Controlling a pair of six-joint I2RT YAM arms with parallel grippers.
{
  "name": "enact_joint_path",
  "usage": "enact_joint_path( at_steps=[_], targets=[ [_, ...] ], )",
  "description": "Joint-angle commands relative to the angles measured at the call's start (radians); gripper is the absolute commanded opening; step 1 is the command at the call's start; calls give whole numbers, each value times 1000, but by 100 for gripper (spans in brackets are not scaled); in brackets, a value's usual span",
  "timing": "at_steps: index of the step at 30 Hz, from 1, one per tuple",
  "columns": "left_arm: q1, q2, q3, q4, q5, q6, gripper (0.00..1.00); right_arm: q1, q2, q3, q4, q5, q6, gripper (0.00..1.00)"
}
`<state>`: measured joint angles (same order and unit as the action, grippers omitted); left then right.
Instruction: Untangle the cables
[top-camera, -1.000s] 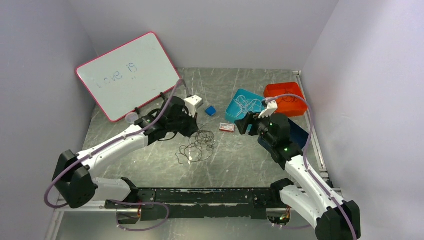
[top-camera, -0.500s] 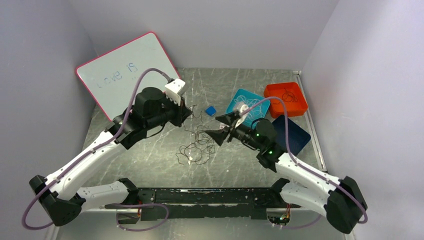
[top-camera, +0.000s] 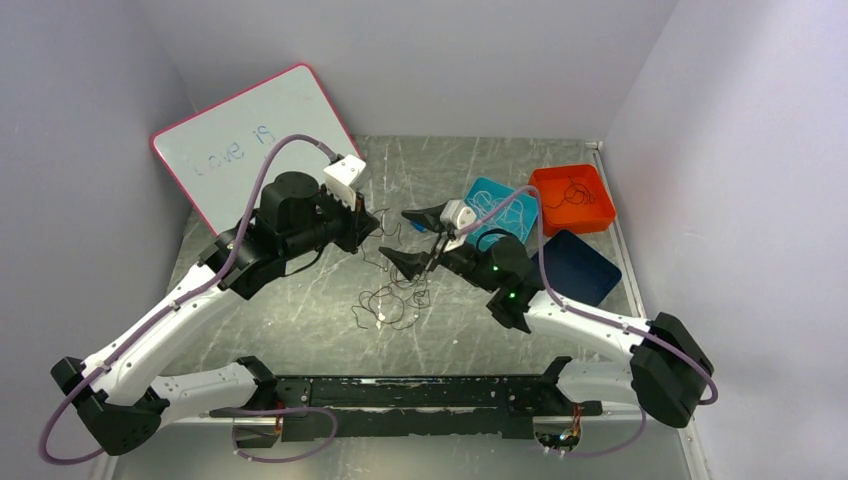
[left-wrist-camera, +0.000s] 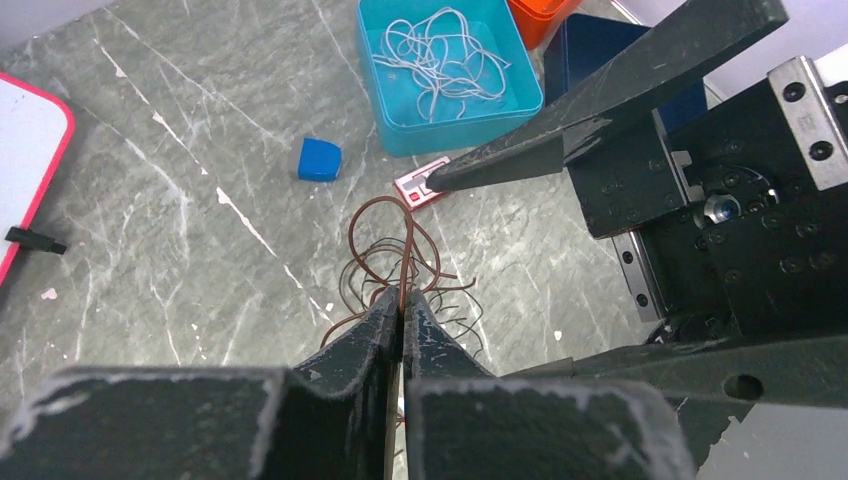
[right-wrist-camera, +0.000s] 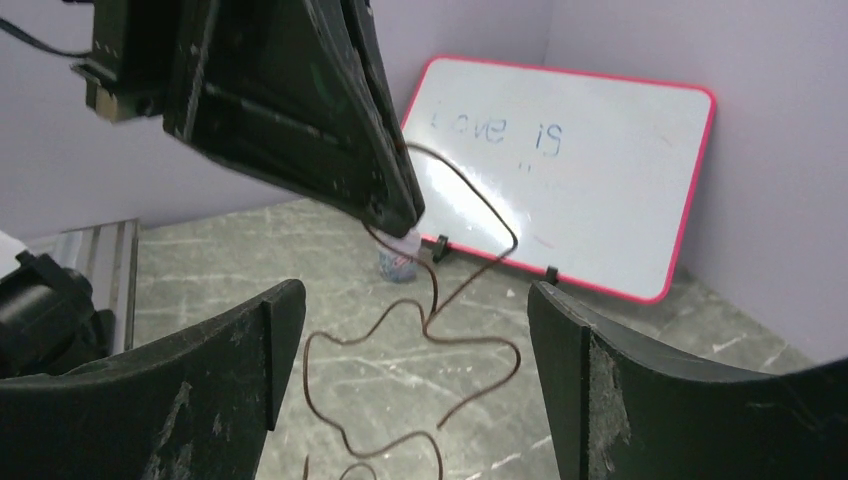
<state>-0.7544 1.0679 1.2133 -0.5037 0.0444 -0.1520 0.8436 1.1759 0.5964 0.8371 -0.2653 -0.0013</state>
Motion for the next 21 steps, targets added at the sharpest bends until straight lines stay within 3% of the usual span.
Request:
enact_joint_path(
  at_steps=[1, 12, 17, 21],
  targets=[
    [-5, -13, 28, -7, 10, 15, 7, 33, 45, 62, 57, 38, -76, 85],
    [-4, -24, 38, 7, 63, 0, 7, 38, 196, 133, 105, 128, -42, 81],
    [-4, -30, 47, 15, 73, -11, 7, 37, 258, 156, 131, 136, 1, 67],
    [-6, -44, 63, 24, 83, -28, 7, 37, 289, 138, 192, 167, 60, 49]
  ],
)
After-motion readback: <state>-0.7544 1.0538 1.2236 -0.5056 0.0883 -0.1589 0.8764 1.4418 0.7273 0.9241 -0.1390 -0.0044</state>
